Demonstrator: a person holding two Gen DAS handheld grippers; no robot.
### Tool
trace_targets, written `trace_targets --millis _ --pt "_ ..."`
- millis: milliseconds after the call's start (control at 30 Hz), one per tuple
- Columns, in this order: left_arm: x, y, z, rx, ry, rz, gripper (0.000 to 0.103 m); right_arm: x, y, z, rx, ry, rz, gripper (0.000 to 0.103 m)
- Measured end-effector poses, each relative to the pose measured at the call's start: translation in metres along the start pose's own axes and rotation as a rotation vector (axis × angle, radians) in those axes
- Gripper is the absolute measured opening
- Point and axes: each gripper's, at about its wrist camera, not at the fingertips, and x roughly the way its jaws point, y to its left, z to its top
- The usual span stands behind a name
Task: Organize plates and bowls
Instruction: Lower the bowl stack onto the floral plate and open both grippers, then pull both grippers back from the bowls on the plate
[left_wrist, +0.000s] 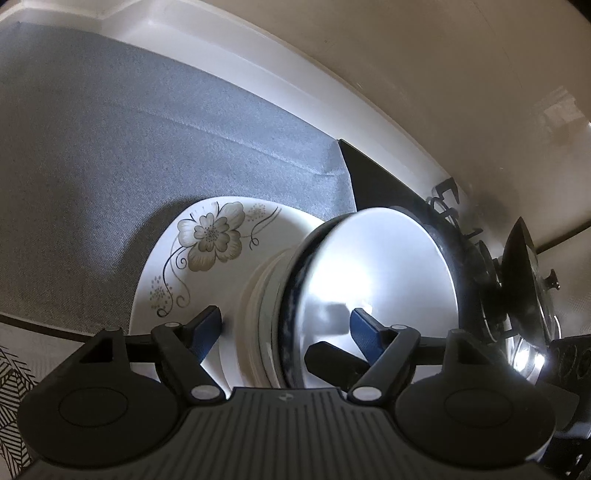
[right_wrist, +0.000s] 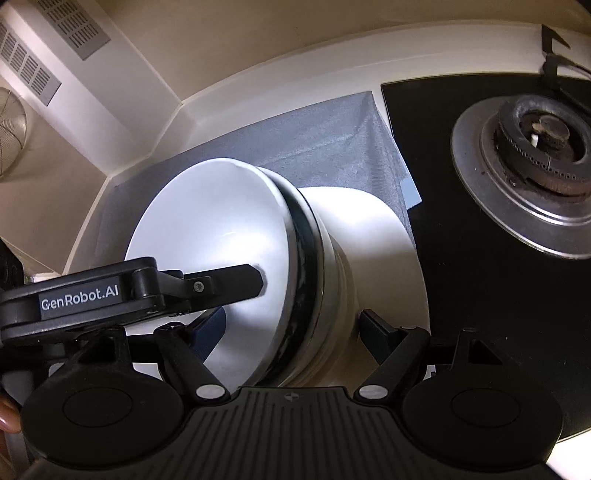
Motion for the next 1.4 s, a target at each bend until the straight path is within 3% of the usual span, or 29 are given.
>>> trace_targets --millis 233,400,600,733,900,1033,1167,1300,1400 --pt "0.001 0.003 0.002 -0.03 0.019 -0.047 0.103 -0.001 0.006 0.0 -0.038 -0.015 -0.014 0.085" --pt "-0.015 0.004 0.002 -0.015 -0.007 -0.063 0.103 -0.009 0.012 -0.001 -0.086 -0.074 -0.057 0.099" --pt "-0.06 0.019 -0.008 -0.034 -0.05 -0.096 0.103 -0.035 0.024 -0.011 -0.181 -0.167 -0.125 0.103" --pt "-0.102 0.03 -0.028 -0.011 -0.114 -0.024 0.103 -0.052 0.035 -0.033 -0.233 -0.198 -0.173 0.103" --pt "-0.139 0.031 -0.058 0.106 -0.169 0.095 0.103 -0.072 0.052 -0.06 -0.253 -0.291 -0.239 0.103" --pt "-0.159 0.042 -0.071 0.068 -0.189 0.051 0.103 -0.097 0.06 -0.078 -0.218 -0.353 -0.269 0.103" --pt "-0.17 0.04 -0.086 0.094 -0.23 0.018 0.103 -0.111 0.071 -0.109 -0.231 -0.331 -0.301 0.103" --pt "-0.182 0.029 -0.101 0.204 -0.267 0.13 0.103 -0.121 0.087 -0.131 -0.247 -0.303 -0.329 0.103" --pt "-0.187 0.009 -0.106 0.308 -0.278 0.284 0.103 -0.131 0.096 -0.141 -0.283 -0.316 -0.332 0.103"
